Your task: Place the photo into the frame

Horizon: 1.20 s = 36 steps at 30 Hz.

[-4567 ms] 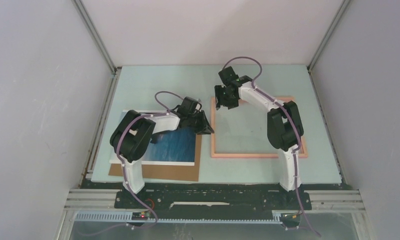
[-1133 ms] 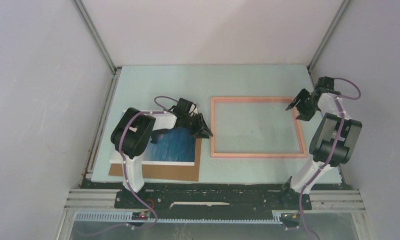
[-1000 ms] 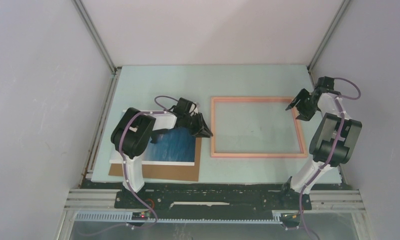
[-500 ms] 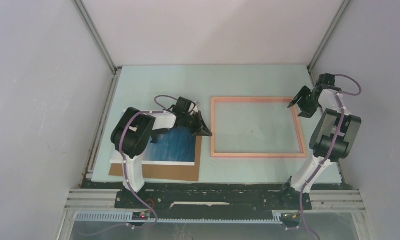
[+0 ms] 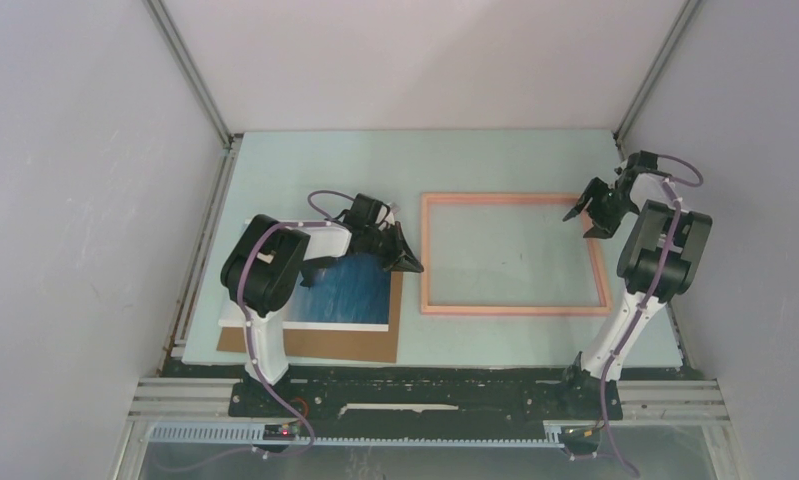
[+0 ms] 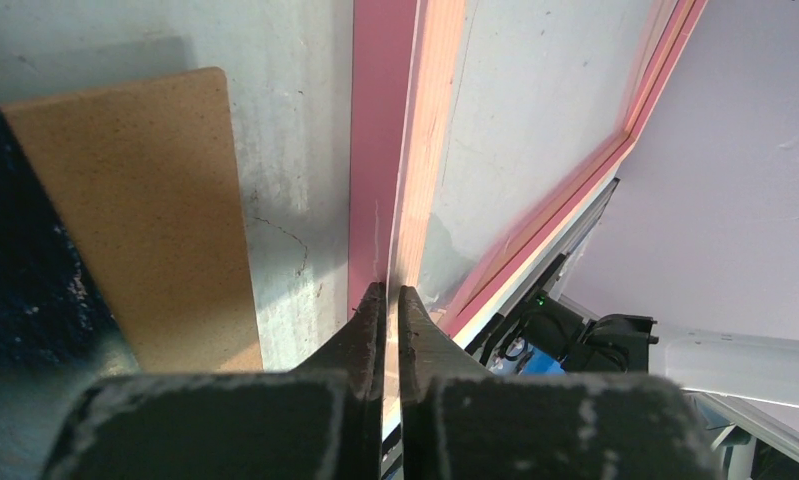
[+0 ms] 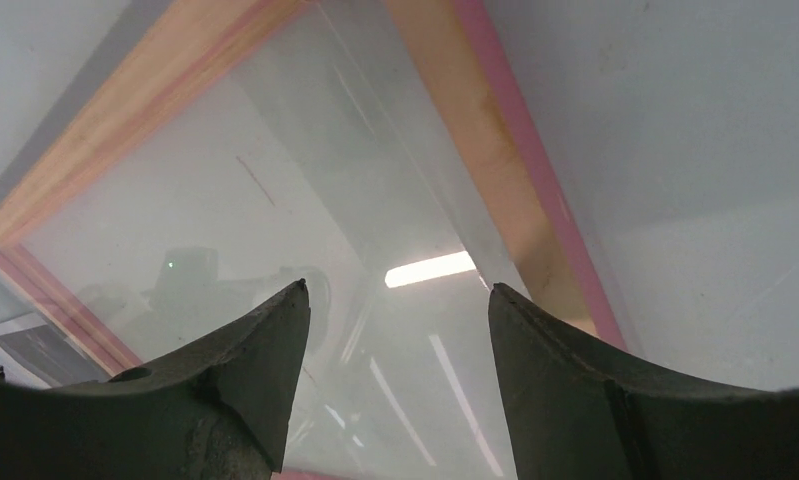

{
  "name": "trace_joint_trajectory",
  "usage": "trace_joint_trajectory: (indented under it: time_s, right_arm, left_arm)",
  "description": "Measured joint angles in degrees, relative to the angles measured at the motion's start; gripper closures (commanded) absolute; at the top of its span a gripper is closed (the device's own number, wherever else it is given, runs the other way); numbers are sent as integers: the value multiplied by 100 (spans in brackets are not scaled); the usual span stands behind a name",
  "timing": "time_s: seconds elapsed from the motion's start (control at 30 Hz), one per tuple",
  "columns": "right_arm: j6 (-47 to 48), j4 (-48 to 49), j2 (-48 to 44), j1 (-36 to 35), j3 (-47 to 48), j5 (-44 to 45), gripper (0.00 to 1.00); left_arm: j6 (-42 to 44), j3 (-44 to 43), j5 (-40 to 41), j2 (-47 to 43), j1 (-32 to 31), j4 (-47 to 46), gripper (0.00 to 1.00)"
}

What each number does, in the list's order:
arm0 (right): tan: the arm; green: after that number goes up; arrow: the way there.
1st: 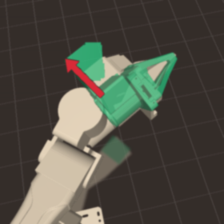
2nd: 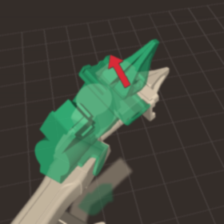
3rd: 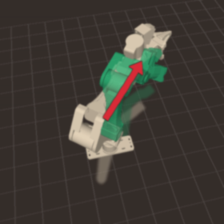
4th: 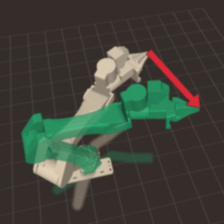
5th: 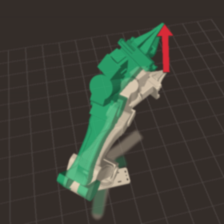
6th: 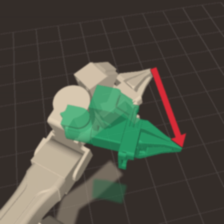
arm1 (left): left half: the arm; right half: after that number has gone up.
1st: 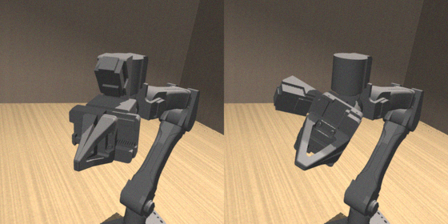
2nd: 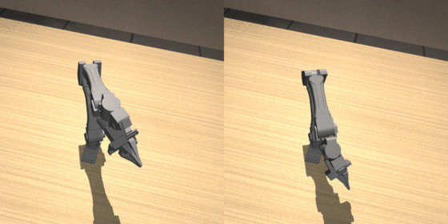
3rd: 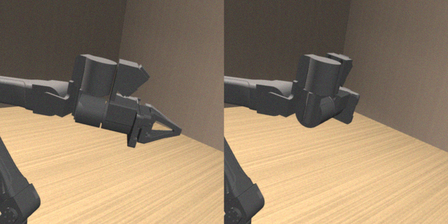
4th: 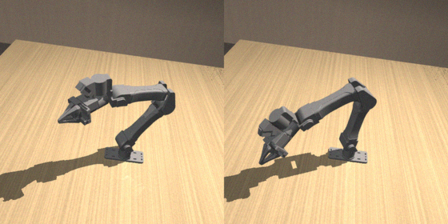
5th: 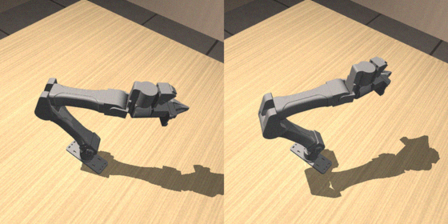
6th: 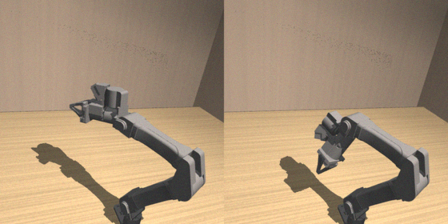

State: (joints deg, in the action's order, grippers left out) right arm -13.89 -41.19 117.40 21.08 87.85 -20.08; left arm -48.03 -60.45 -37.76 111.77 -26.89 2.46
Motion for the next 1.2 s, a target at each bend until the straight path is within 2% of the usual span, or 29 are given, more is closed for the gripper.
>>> trace_joint_trajectory:
  time_s: [0.53,0.73,1.2]
  right_arm:
    - [79,-157,264,122,0,-621,30]
    - [50,-103,262,142,-9,-863,32]
    - [-9,-48,-352,144,-201,186,30]
  left_arm:
    - [0,0,-2,0,2,7,100]
    - [76,-219,140,0,-55,358,97]
    - [201,-466,544,-22,-131,815,100]
